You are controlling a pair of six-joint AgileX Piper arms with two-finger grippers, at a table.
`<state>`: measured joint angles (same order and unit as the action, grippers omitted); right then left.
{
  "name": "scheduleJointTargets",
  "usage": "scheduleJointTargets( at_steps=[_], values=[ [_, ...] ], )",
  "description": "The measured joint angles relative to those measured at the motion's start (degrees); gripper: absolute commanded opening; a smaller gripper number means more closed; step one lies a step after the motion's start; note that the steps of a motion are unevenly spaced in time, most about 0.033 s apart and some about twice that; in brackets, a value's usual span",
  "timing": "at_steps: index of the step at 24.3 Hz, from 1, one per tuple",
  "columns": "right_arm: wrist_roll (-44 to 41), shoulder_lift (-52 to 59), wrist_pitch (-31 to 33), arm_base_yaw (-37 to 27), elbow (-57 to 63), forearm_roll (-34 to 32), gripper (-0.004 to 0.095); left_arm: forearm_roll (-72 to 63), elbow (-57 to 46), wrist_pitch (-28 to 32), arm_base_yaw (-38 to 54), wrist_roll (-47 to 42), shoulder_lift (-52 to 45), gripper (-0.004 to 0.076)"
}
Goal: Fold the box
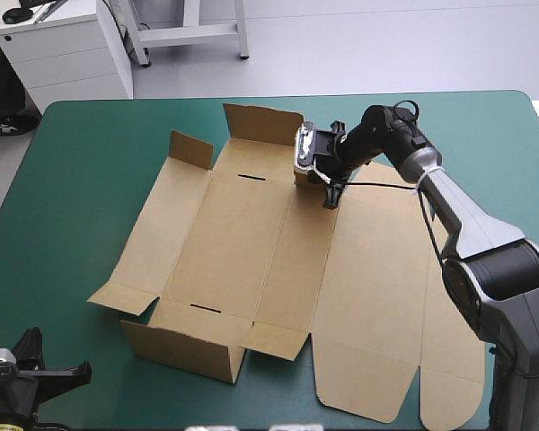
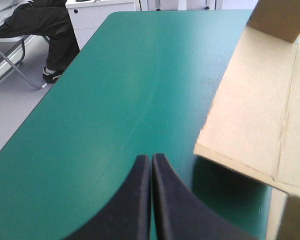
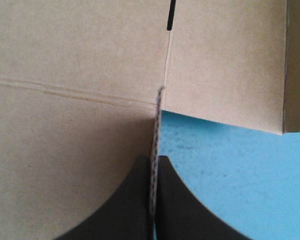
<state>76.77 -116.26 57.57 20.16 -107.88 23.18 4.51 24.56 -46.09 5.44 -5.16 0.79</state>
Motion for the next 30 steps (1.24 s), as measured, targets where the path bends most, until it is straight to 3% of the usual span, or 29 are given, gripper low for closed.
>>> scheduleJointTargets(
  at_steps=[8,11,14,16,17,19,21,22,23,24,27,30],
  values=[
    [11.1,-1.6,-2.2,2.2,-0.1,0.7,-0.0008,0.0,0.0,0.0,0.0,0.0,0.0,-0.0010],
    [11.9,-2.3,-2.9,3.0,-0.1,0.9,0.0058,0.0,0.0,0.0,0.0,0.0,0.0,-0.0010],
    [12.3,-2.5,-3.4,3.4,-0.1,1.6,0.0234,0.0,0.0,0.0,0.0,0.0,0.0,-0.0010],
    [12.3,-2.5,-3.5,3.5,-0.1,2.3,0.0415,0.0,0.0,0.0,0.0,0.0,0.0,-0.0010],
    [12.3,-2.5,-3.5,3.5,-0.1,2.4,0.0578,0.0,0.0,0.0,0.0,0.0,0.0,-0.0010],
    [11.6,-2.4,-3.5,3.6,-0.1,2.5,0.0656,0.0,0.0,0.0,0.0,0.0,0.0,-0.0010],
    [8.5,-1.5,-3.5,3.7,-0.1,2.3,0.0622,0.0,0.0,0.0,0.0,0.0,0.0,-0.0010],
    [3.0,0.2,-3.3,3.7,-0.3,2.2,0.0588,0.0,0.0,0.0,0.0,0.0,0.0,-0.0010],
    [-1.2,1.3,-3.1,3.7,-0.4,1.9,0.0485,0.0,0.0,0.0,0.0,0.0,0.0,-0.0010],
    [-10.7,3.6,-3.1,3.7,-0.6,0.7,0.0418,0.0,0.0,0.0,0.0,0.0,0.0,-0.0010],
    [-32.7,8.4,-2.4,3.7,-0.6,-8.1,0.0026,0.1,0.0,0.0,0.0,0.0,0.0,-0.0010],
    [-48.8,10.5,-0.4,3.7,-0.6,-15.2,0.0000,0.1,0.0,0.0,0.0,0.0,0.0,0.0000]
  ],
)
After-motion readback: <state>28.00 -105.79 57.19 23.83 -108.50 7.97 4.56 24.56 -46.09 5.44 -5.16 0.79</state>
